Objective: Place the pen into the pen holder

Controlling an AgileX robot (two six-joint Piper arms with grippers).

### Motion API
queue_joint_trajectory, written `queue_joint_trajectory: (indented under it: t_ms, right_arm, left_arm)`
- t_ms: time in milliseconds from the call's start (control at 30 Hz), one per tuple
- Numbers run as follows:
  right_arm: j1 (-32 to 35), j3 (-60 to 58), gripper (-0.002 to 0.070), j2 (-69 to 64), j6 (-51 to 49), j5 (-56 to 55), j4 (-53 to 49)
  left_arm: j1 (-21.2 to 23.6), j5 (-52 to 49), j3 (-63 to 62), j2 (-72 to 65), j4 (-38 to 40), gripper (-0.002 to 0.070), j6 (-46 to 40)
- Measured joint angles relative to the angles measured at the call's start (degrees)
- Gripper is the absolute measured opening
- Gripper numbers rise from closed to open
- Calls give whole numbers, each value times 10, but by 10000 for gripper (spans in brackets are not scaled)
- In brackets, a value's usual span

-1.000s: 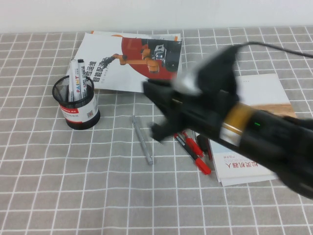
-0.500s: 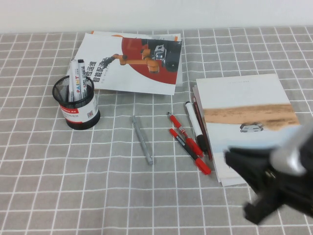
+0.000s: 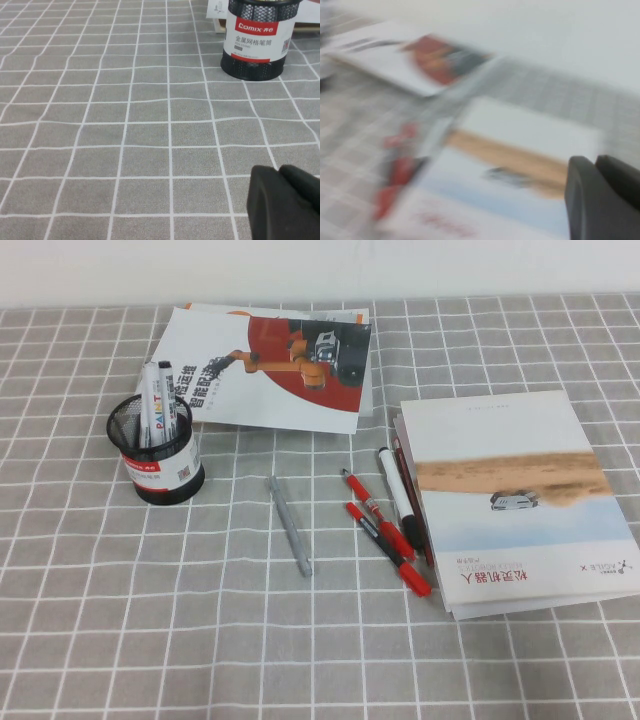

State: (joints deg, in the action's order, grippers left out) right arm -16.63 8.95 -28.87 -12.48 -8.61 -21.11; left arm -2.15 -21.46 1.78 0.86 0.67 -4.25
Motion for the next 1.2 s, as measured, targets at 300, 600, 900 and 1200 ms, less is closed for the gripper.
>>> queue_joint_trajectory:
  t_ms: [300, 600, 900, 1200]
  right_arm:
    - [176, -102, -13, 193, -33, -4, -59]
    - [199, -105, -13, 223, -81, 60, -92]
    - [195, -105, -13, 291, 201, 244, 260]
    - [195, -105, -13, 293, 201, 295, 269]
  left_arm:
    - [0, 0, 0, 0, 0, -4, 0]
    - [0, 0, 0, 0, 0, -4, 0]
    - [0, 0, 0, 0, 0, -4, 0]
    - [0, 0, 0, 0, 0, -4, 0]
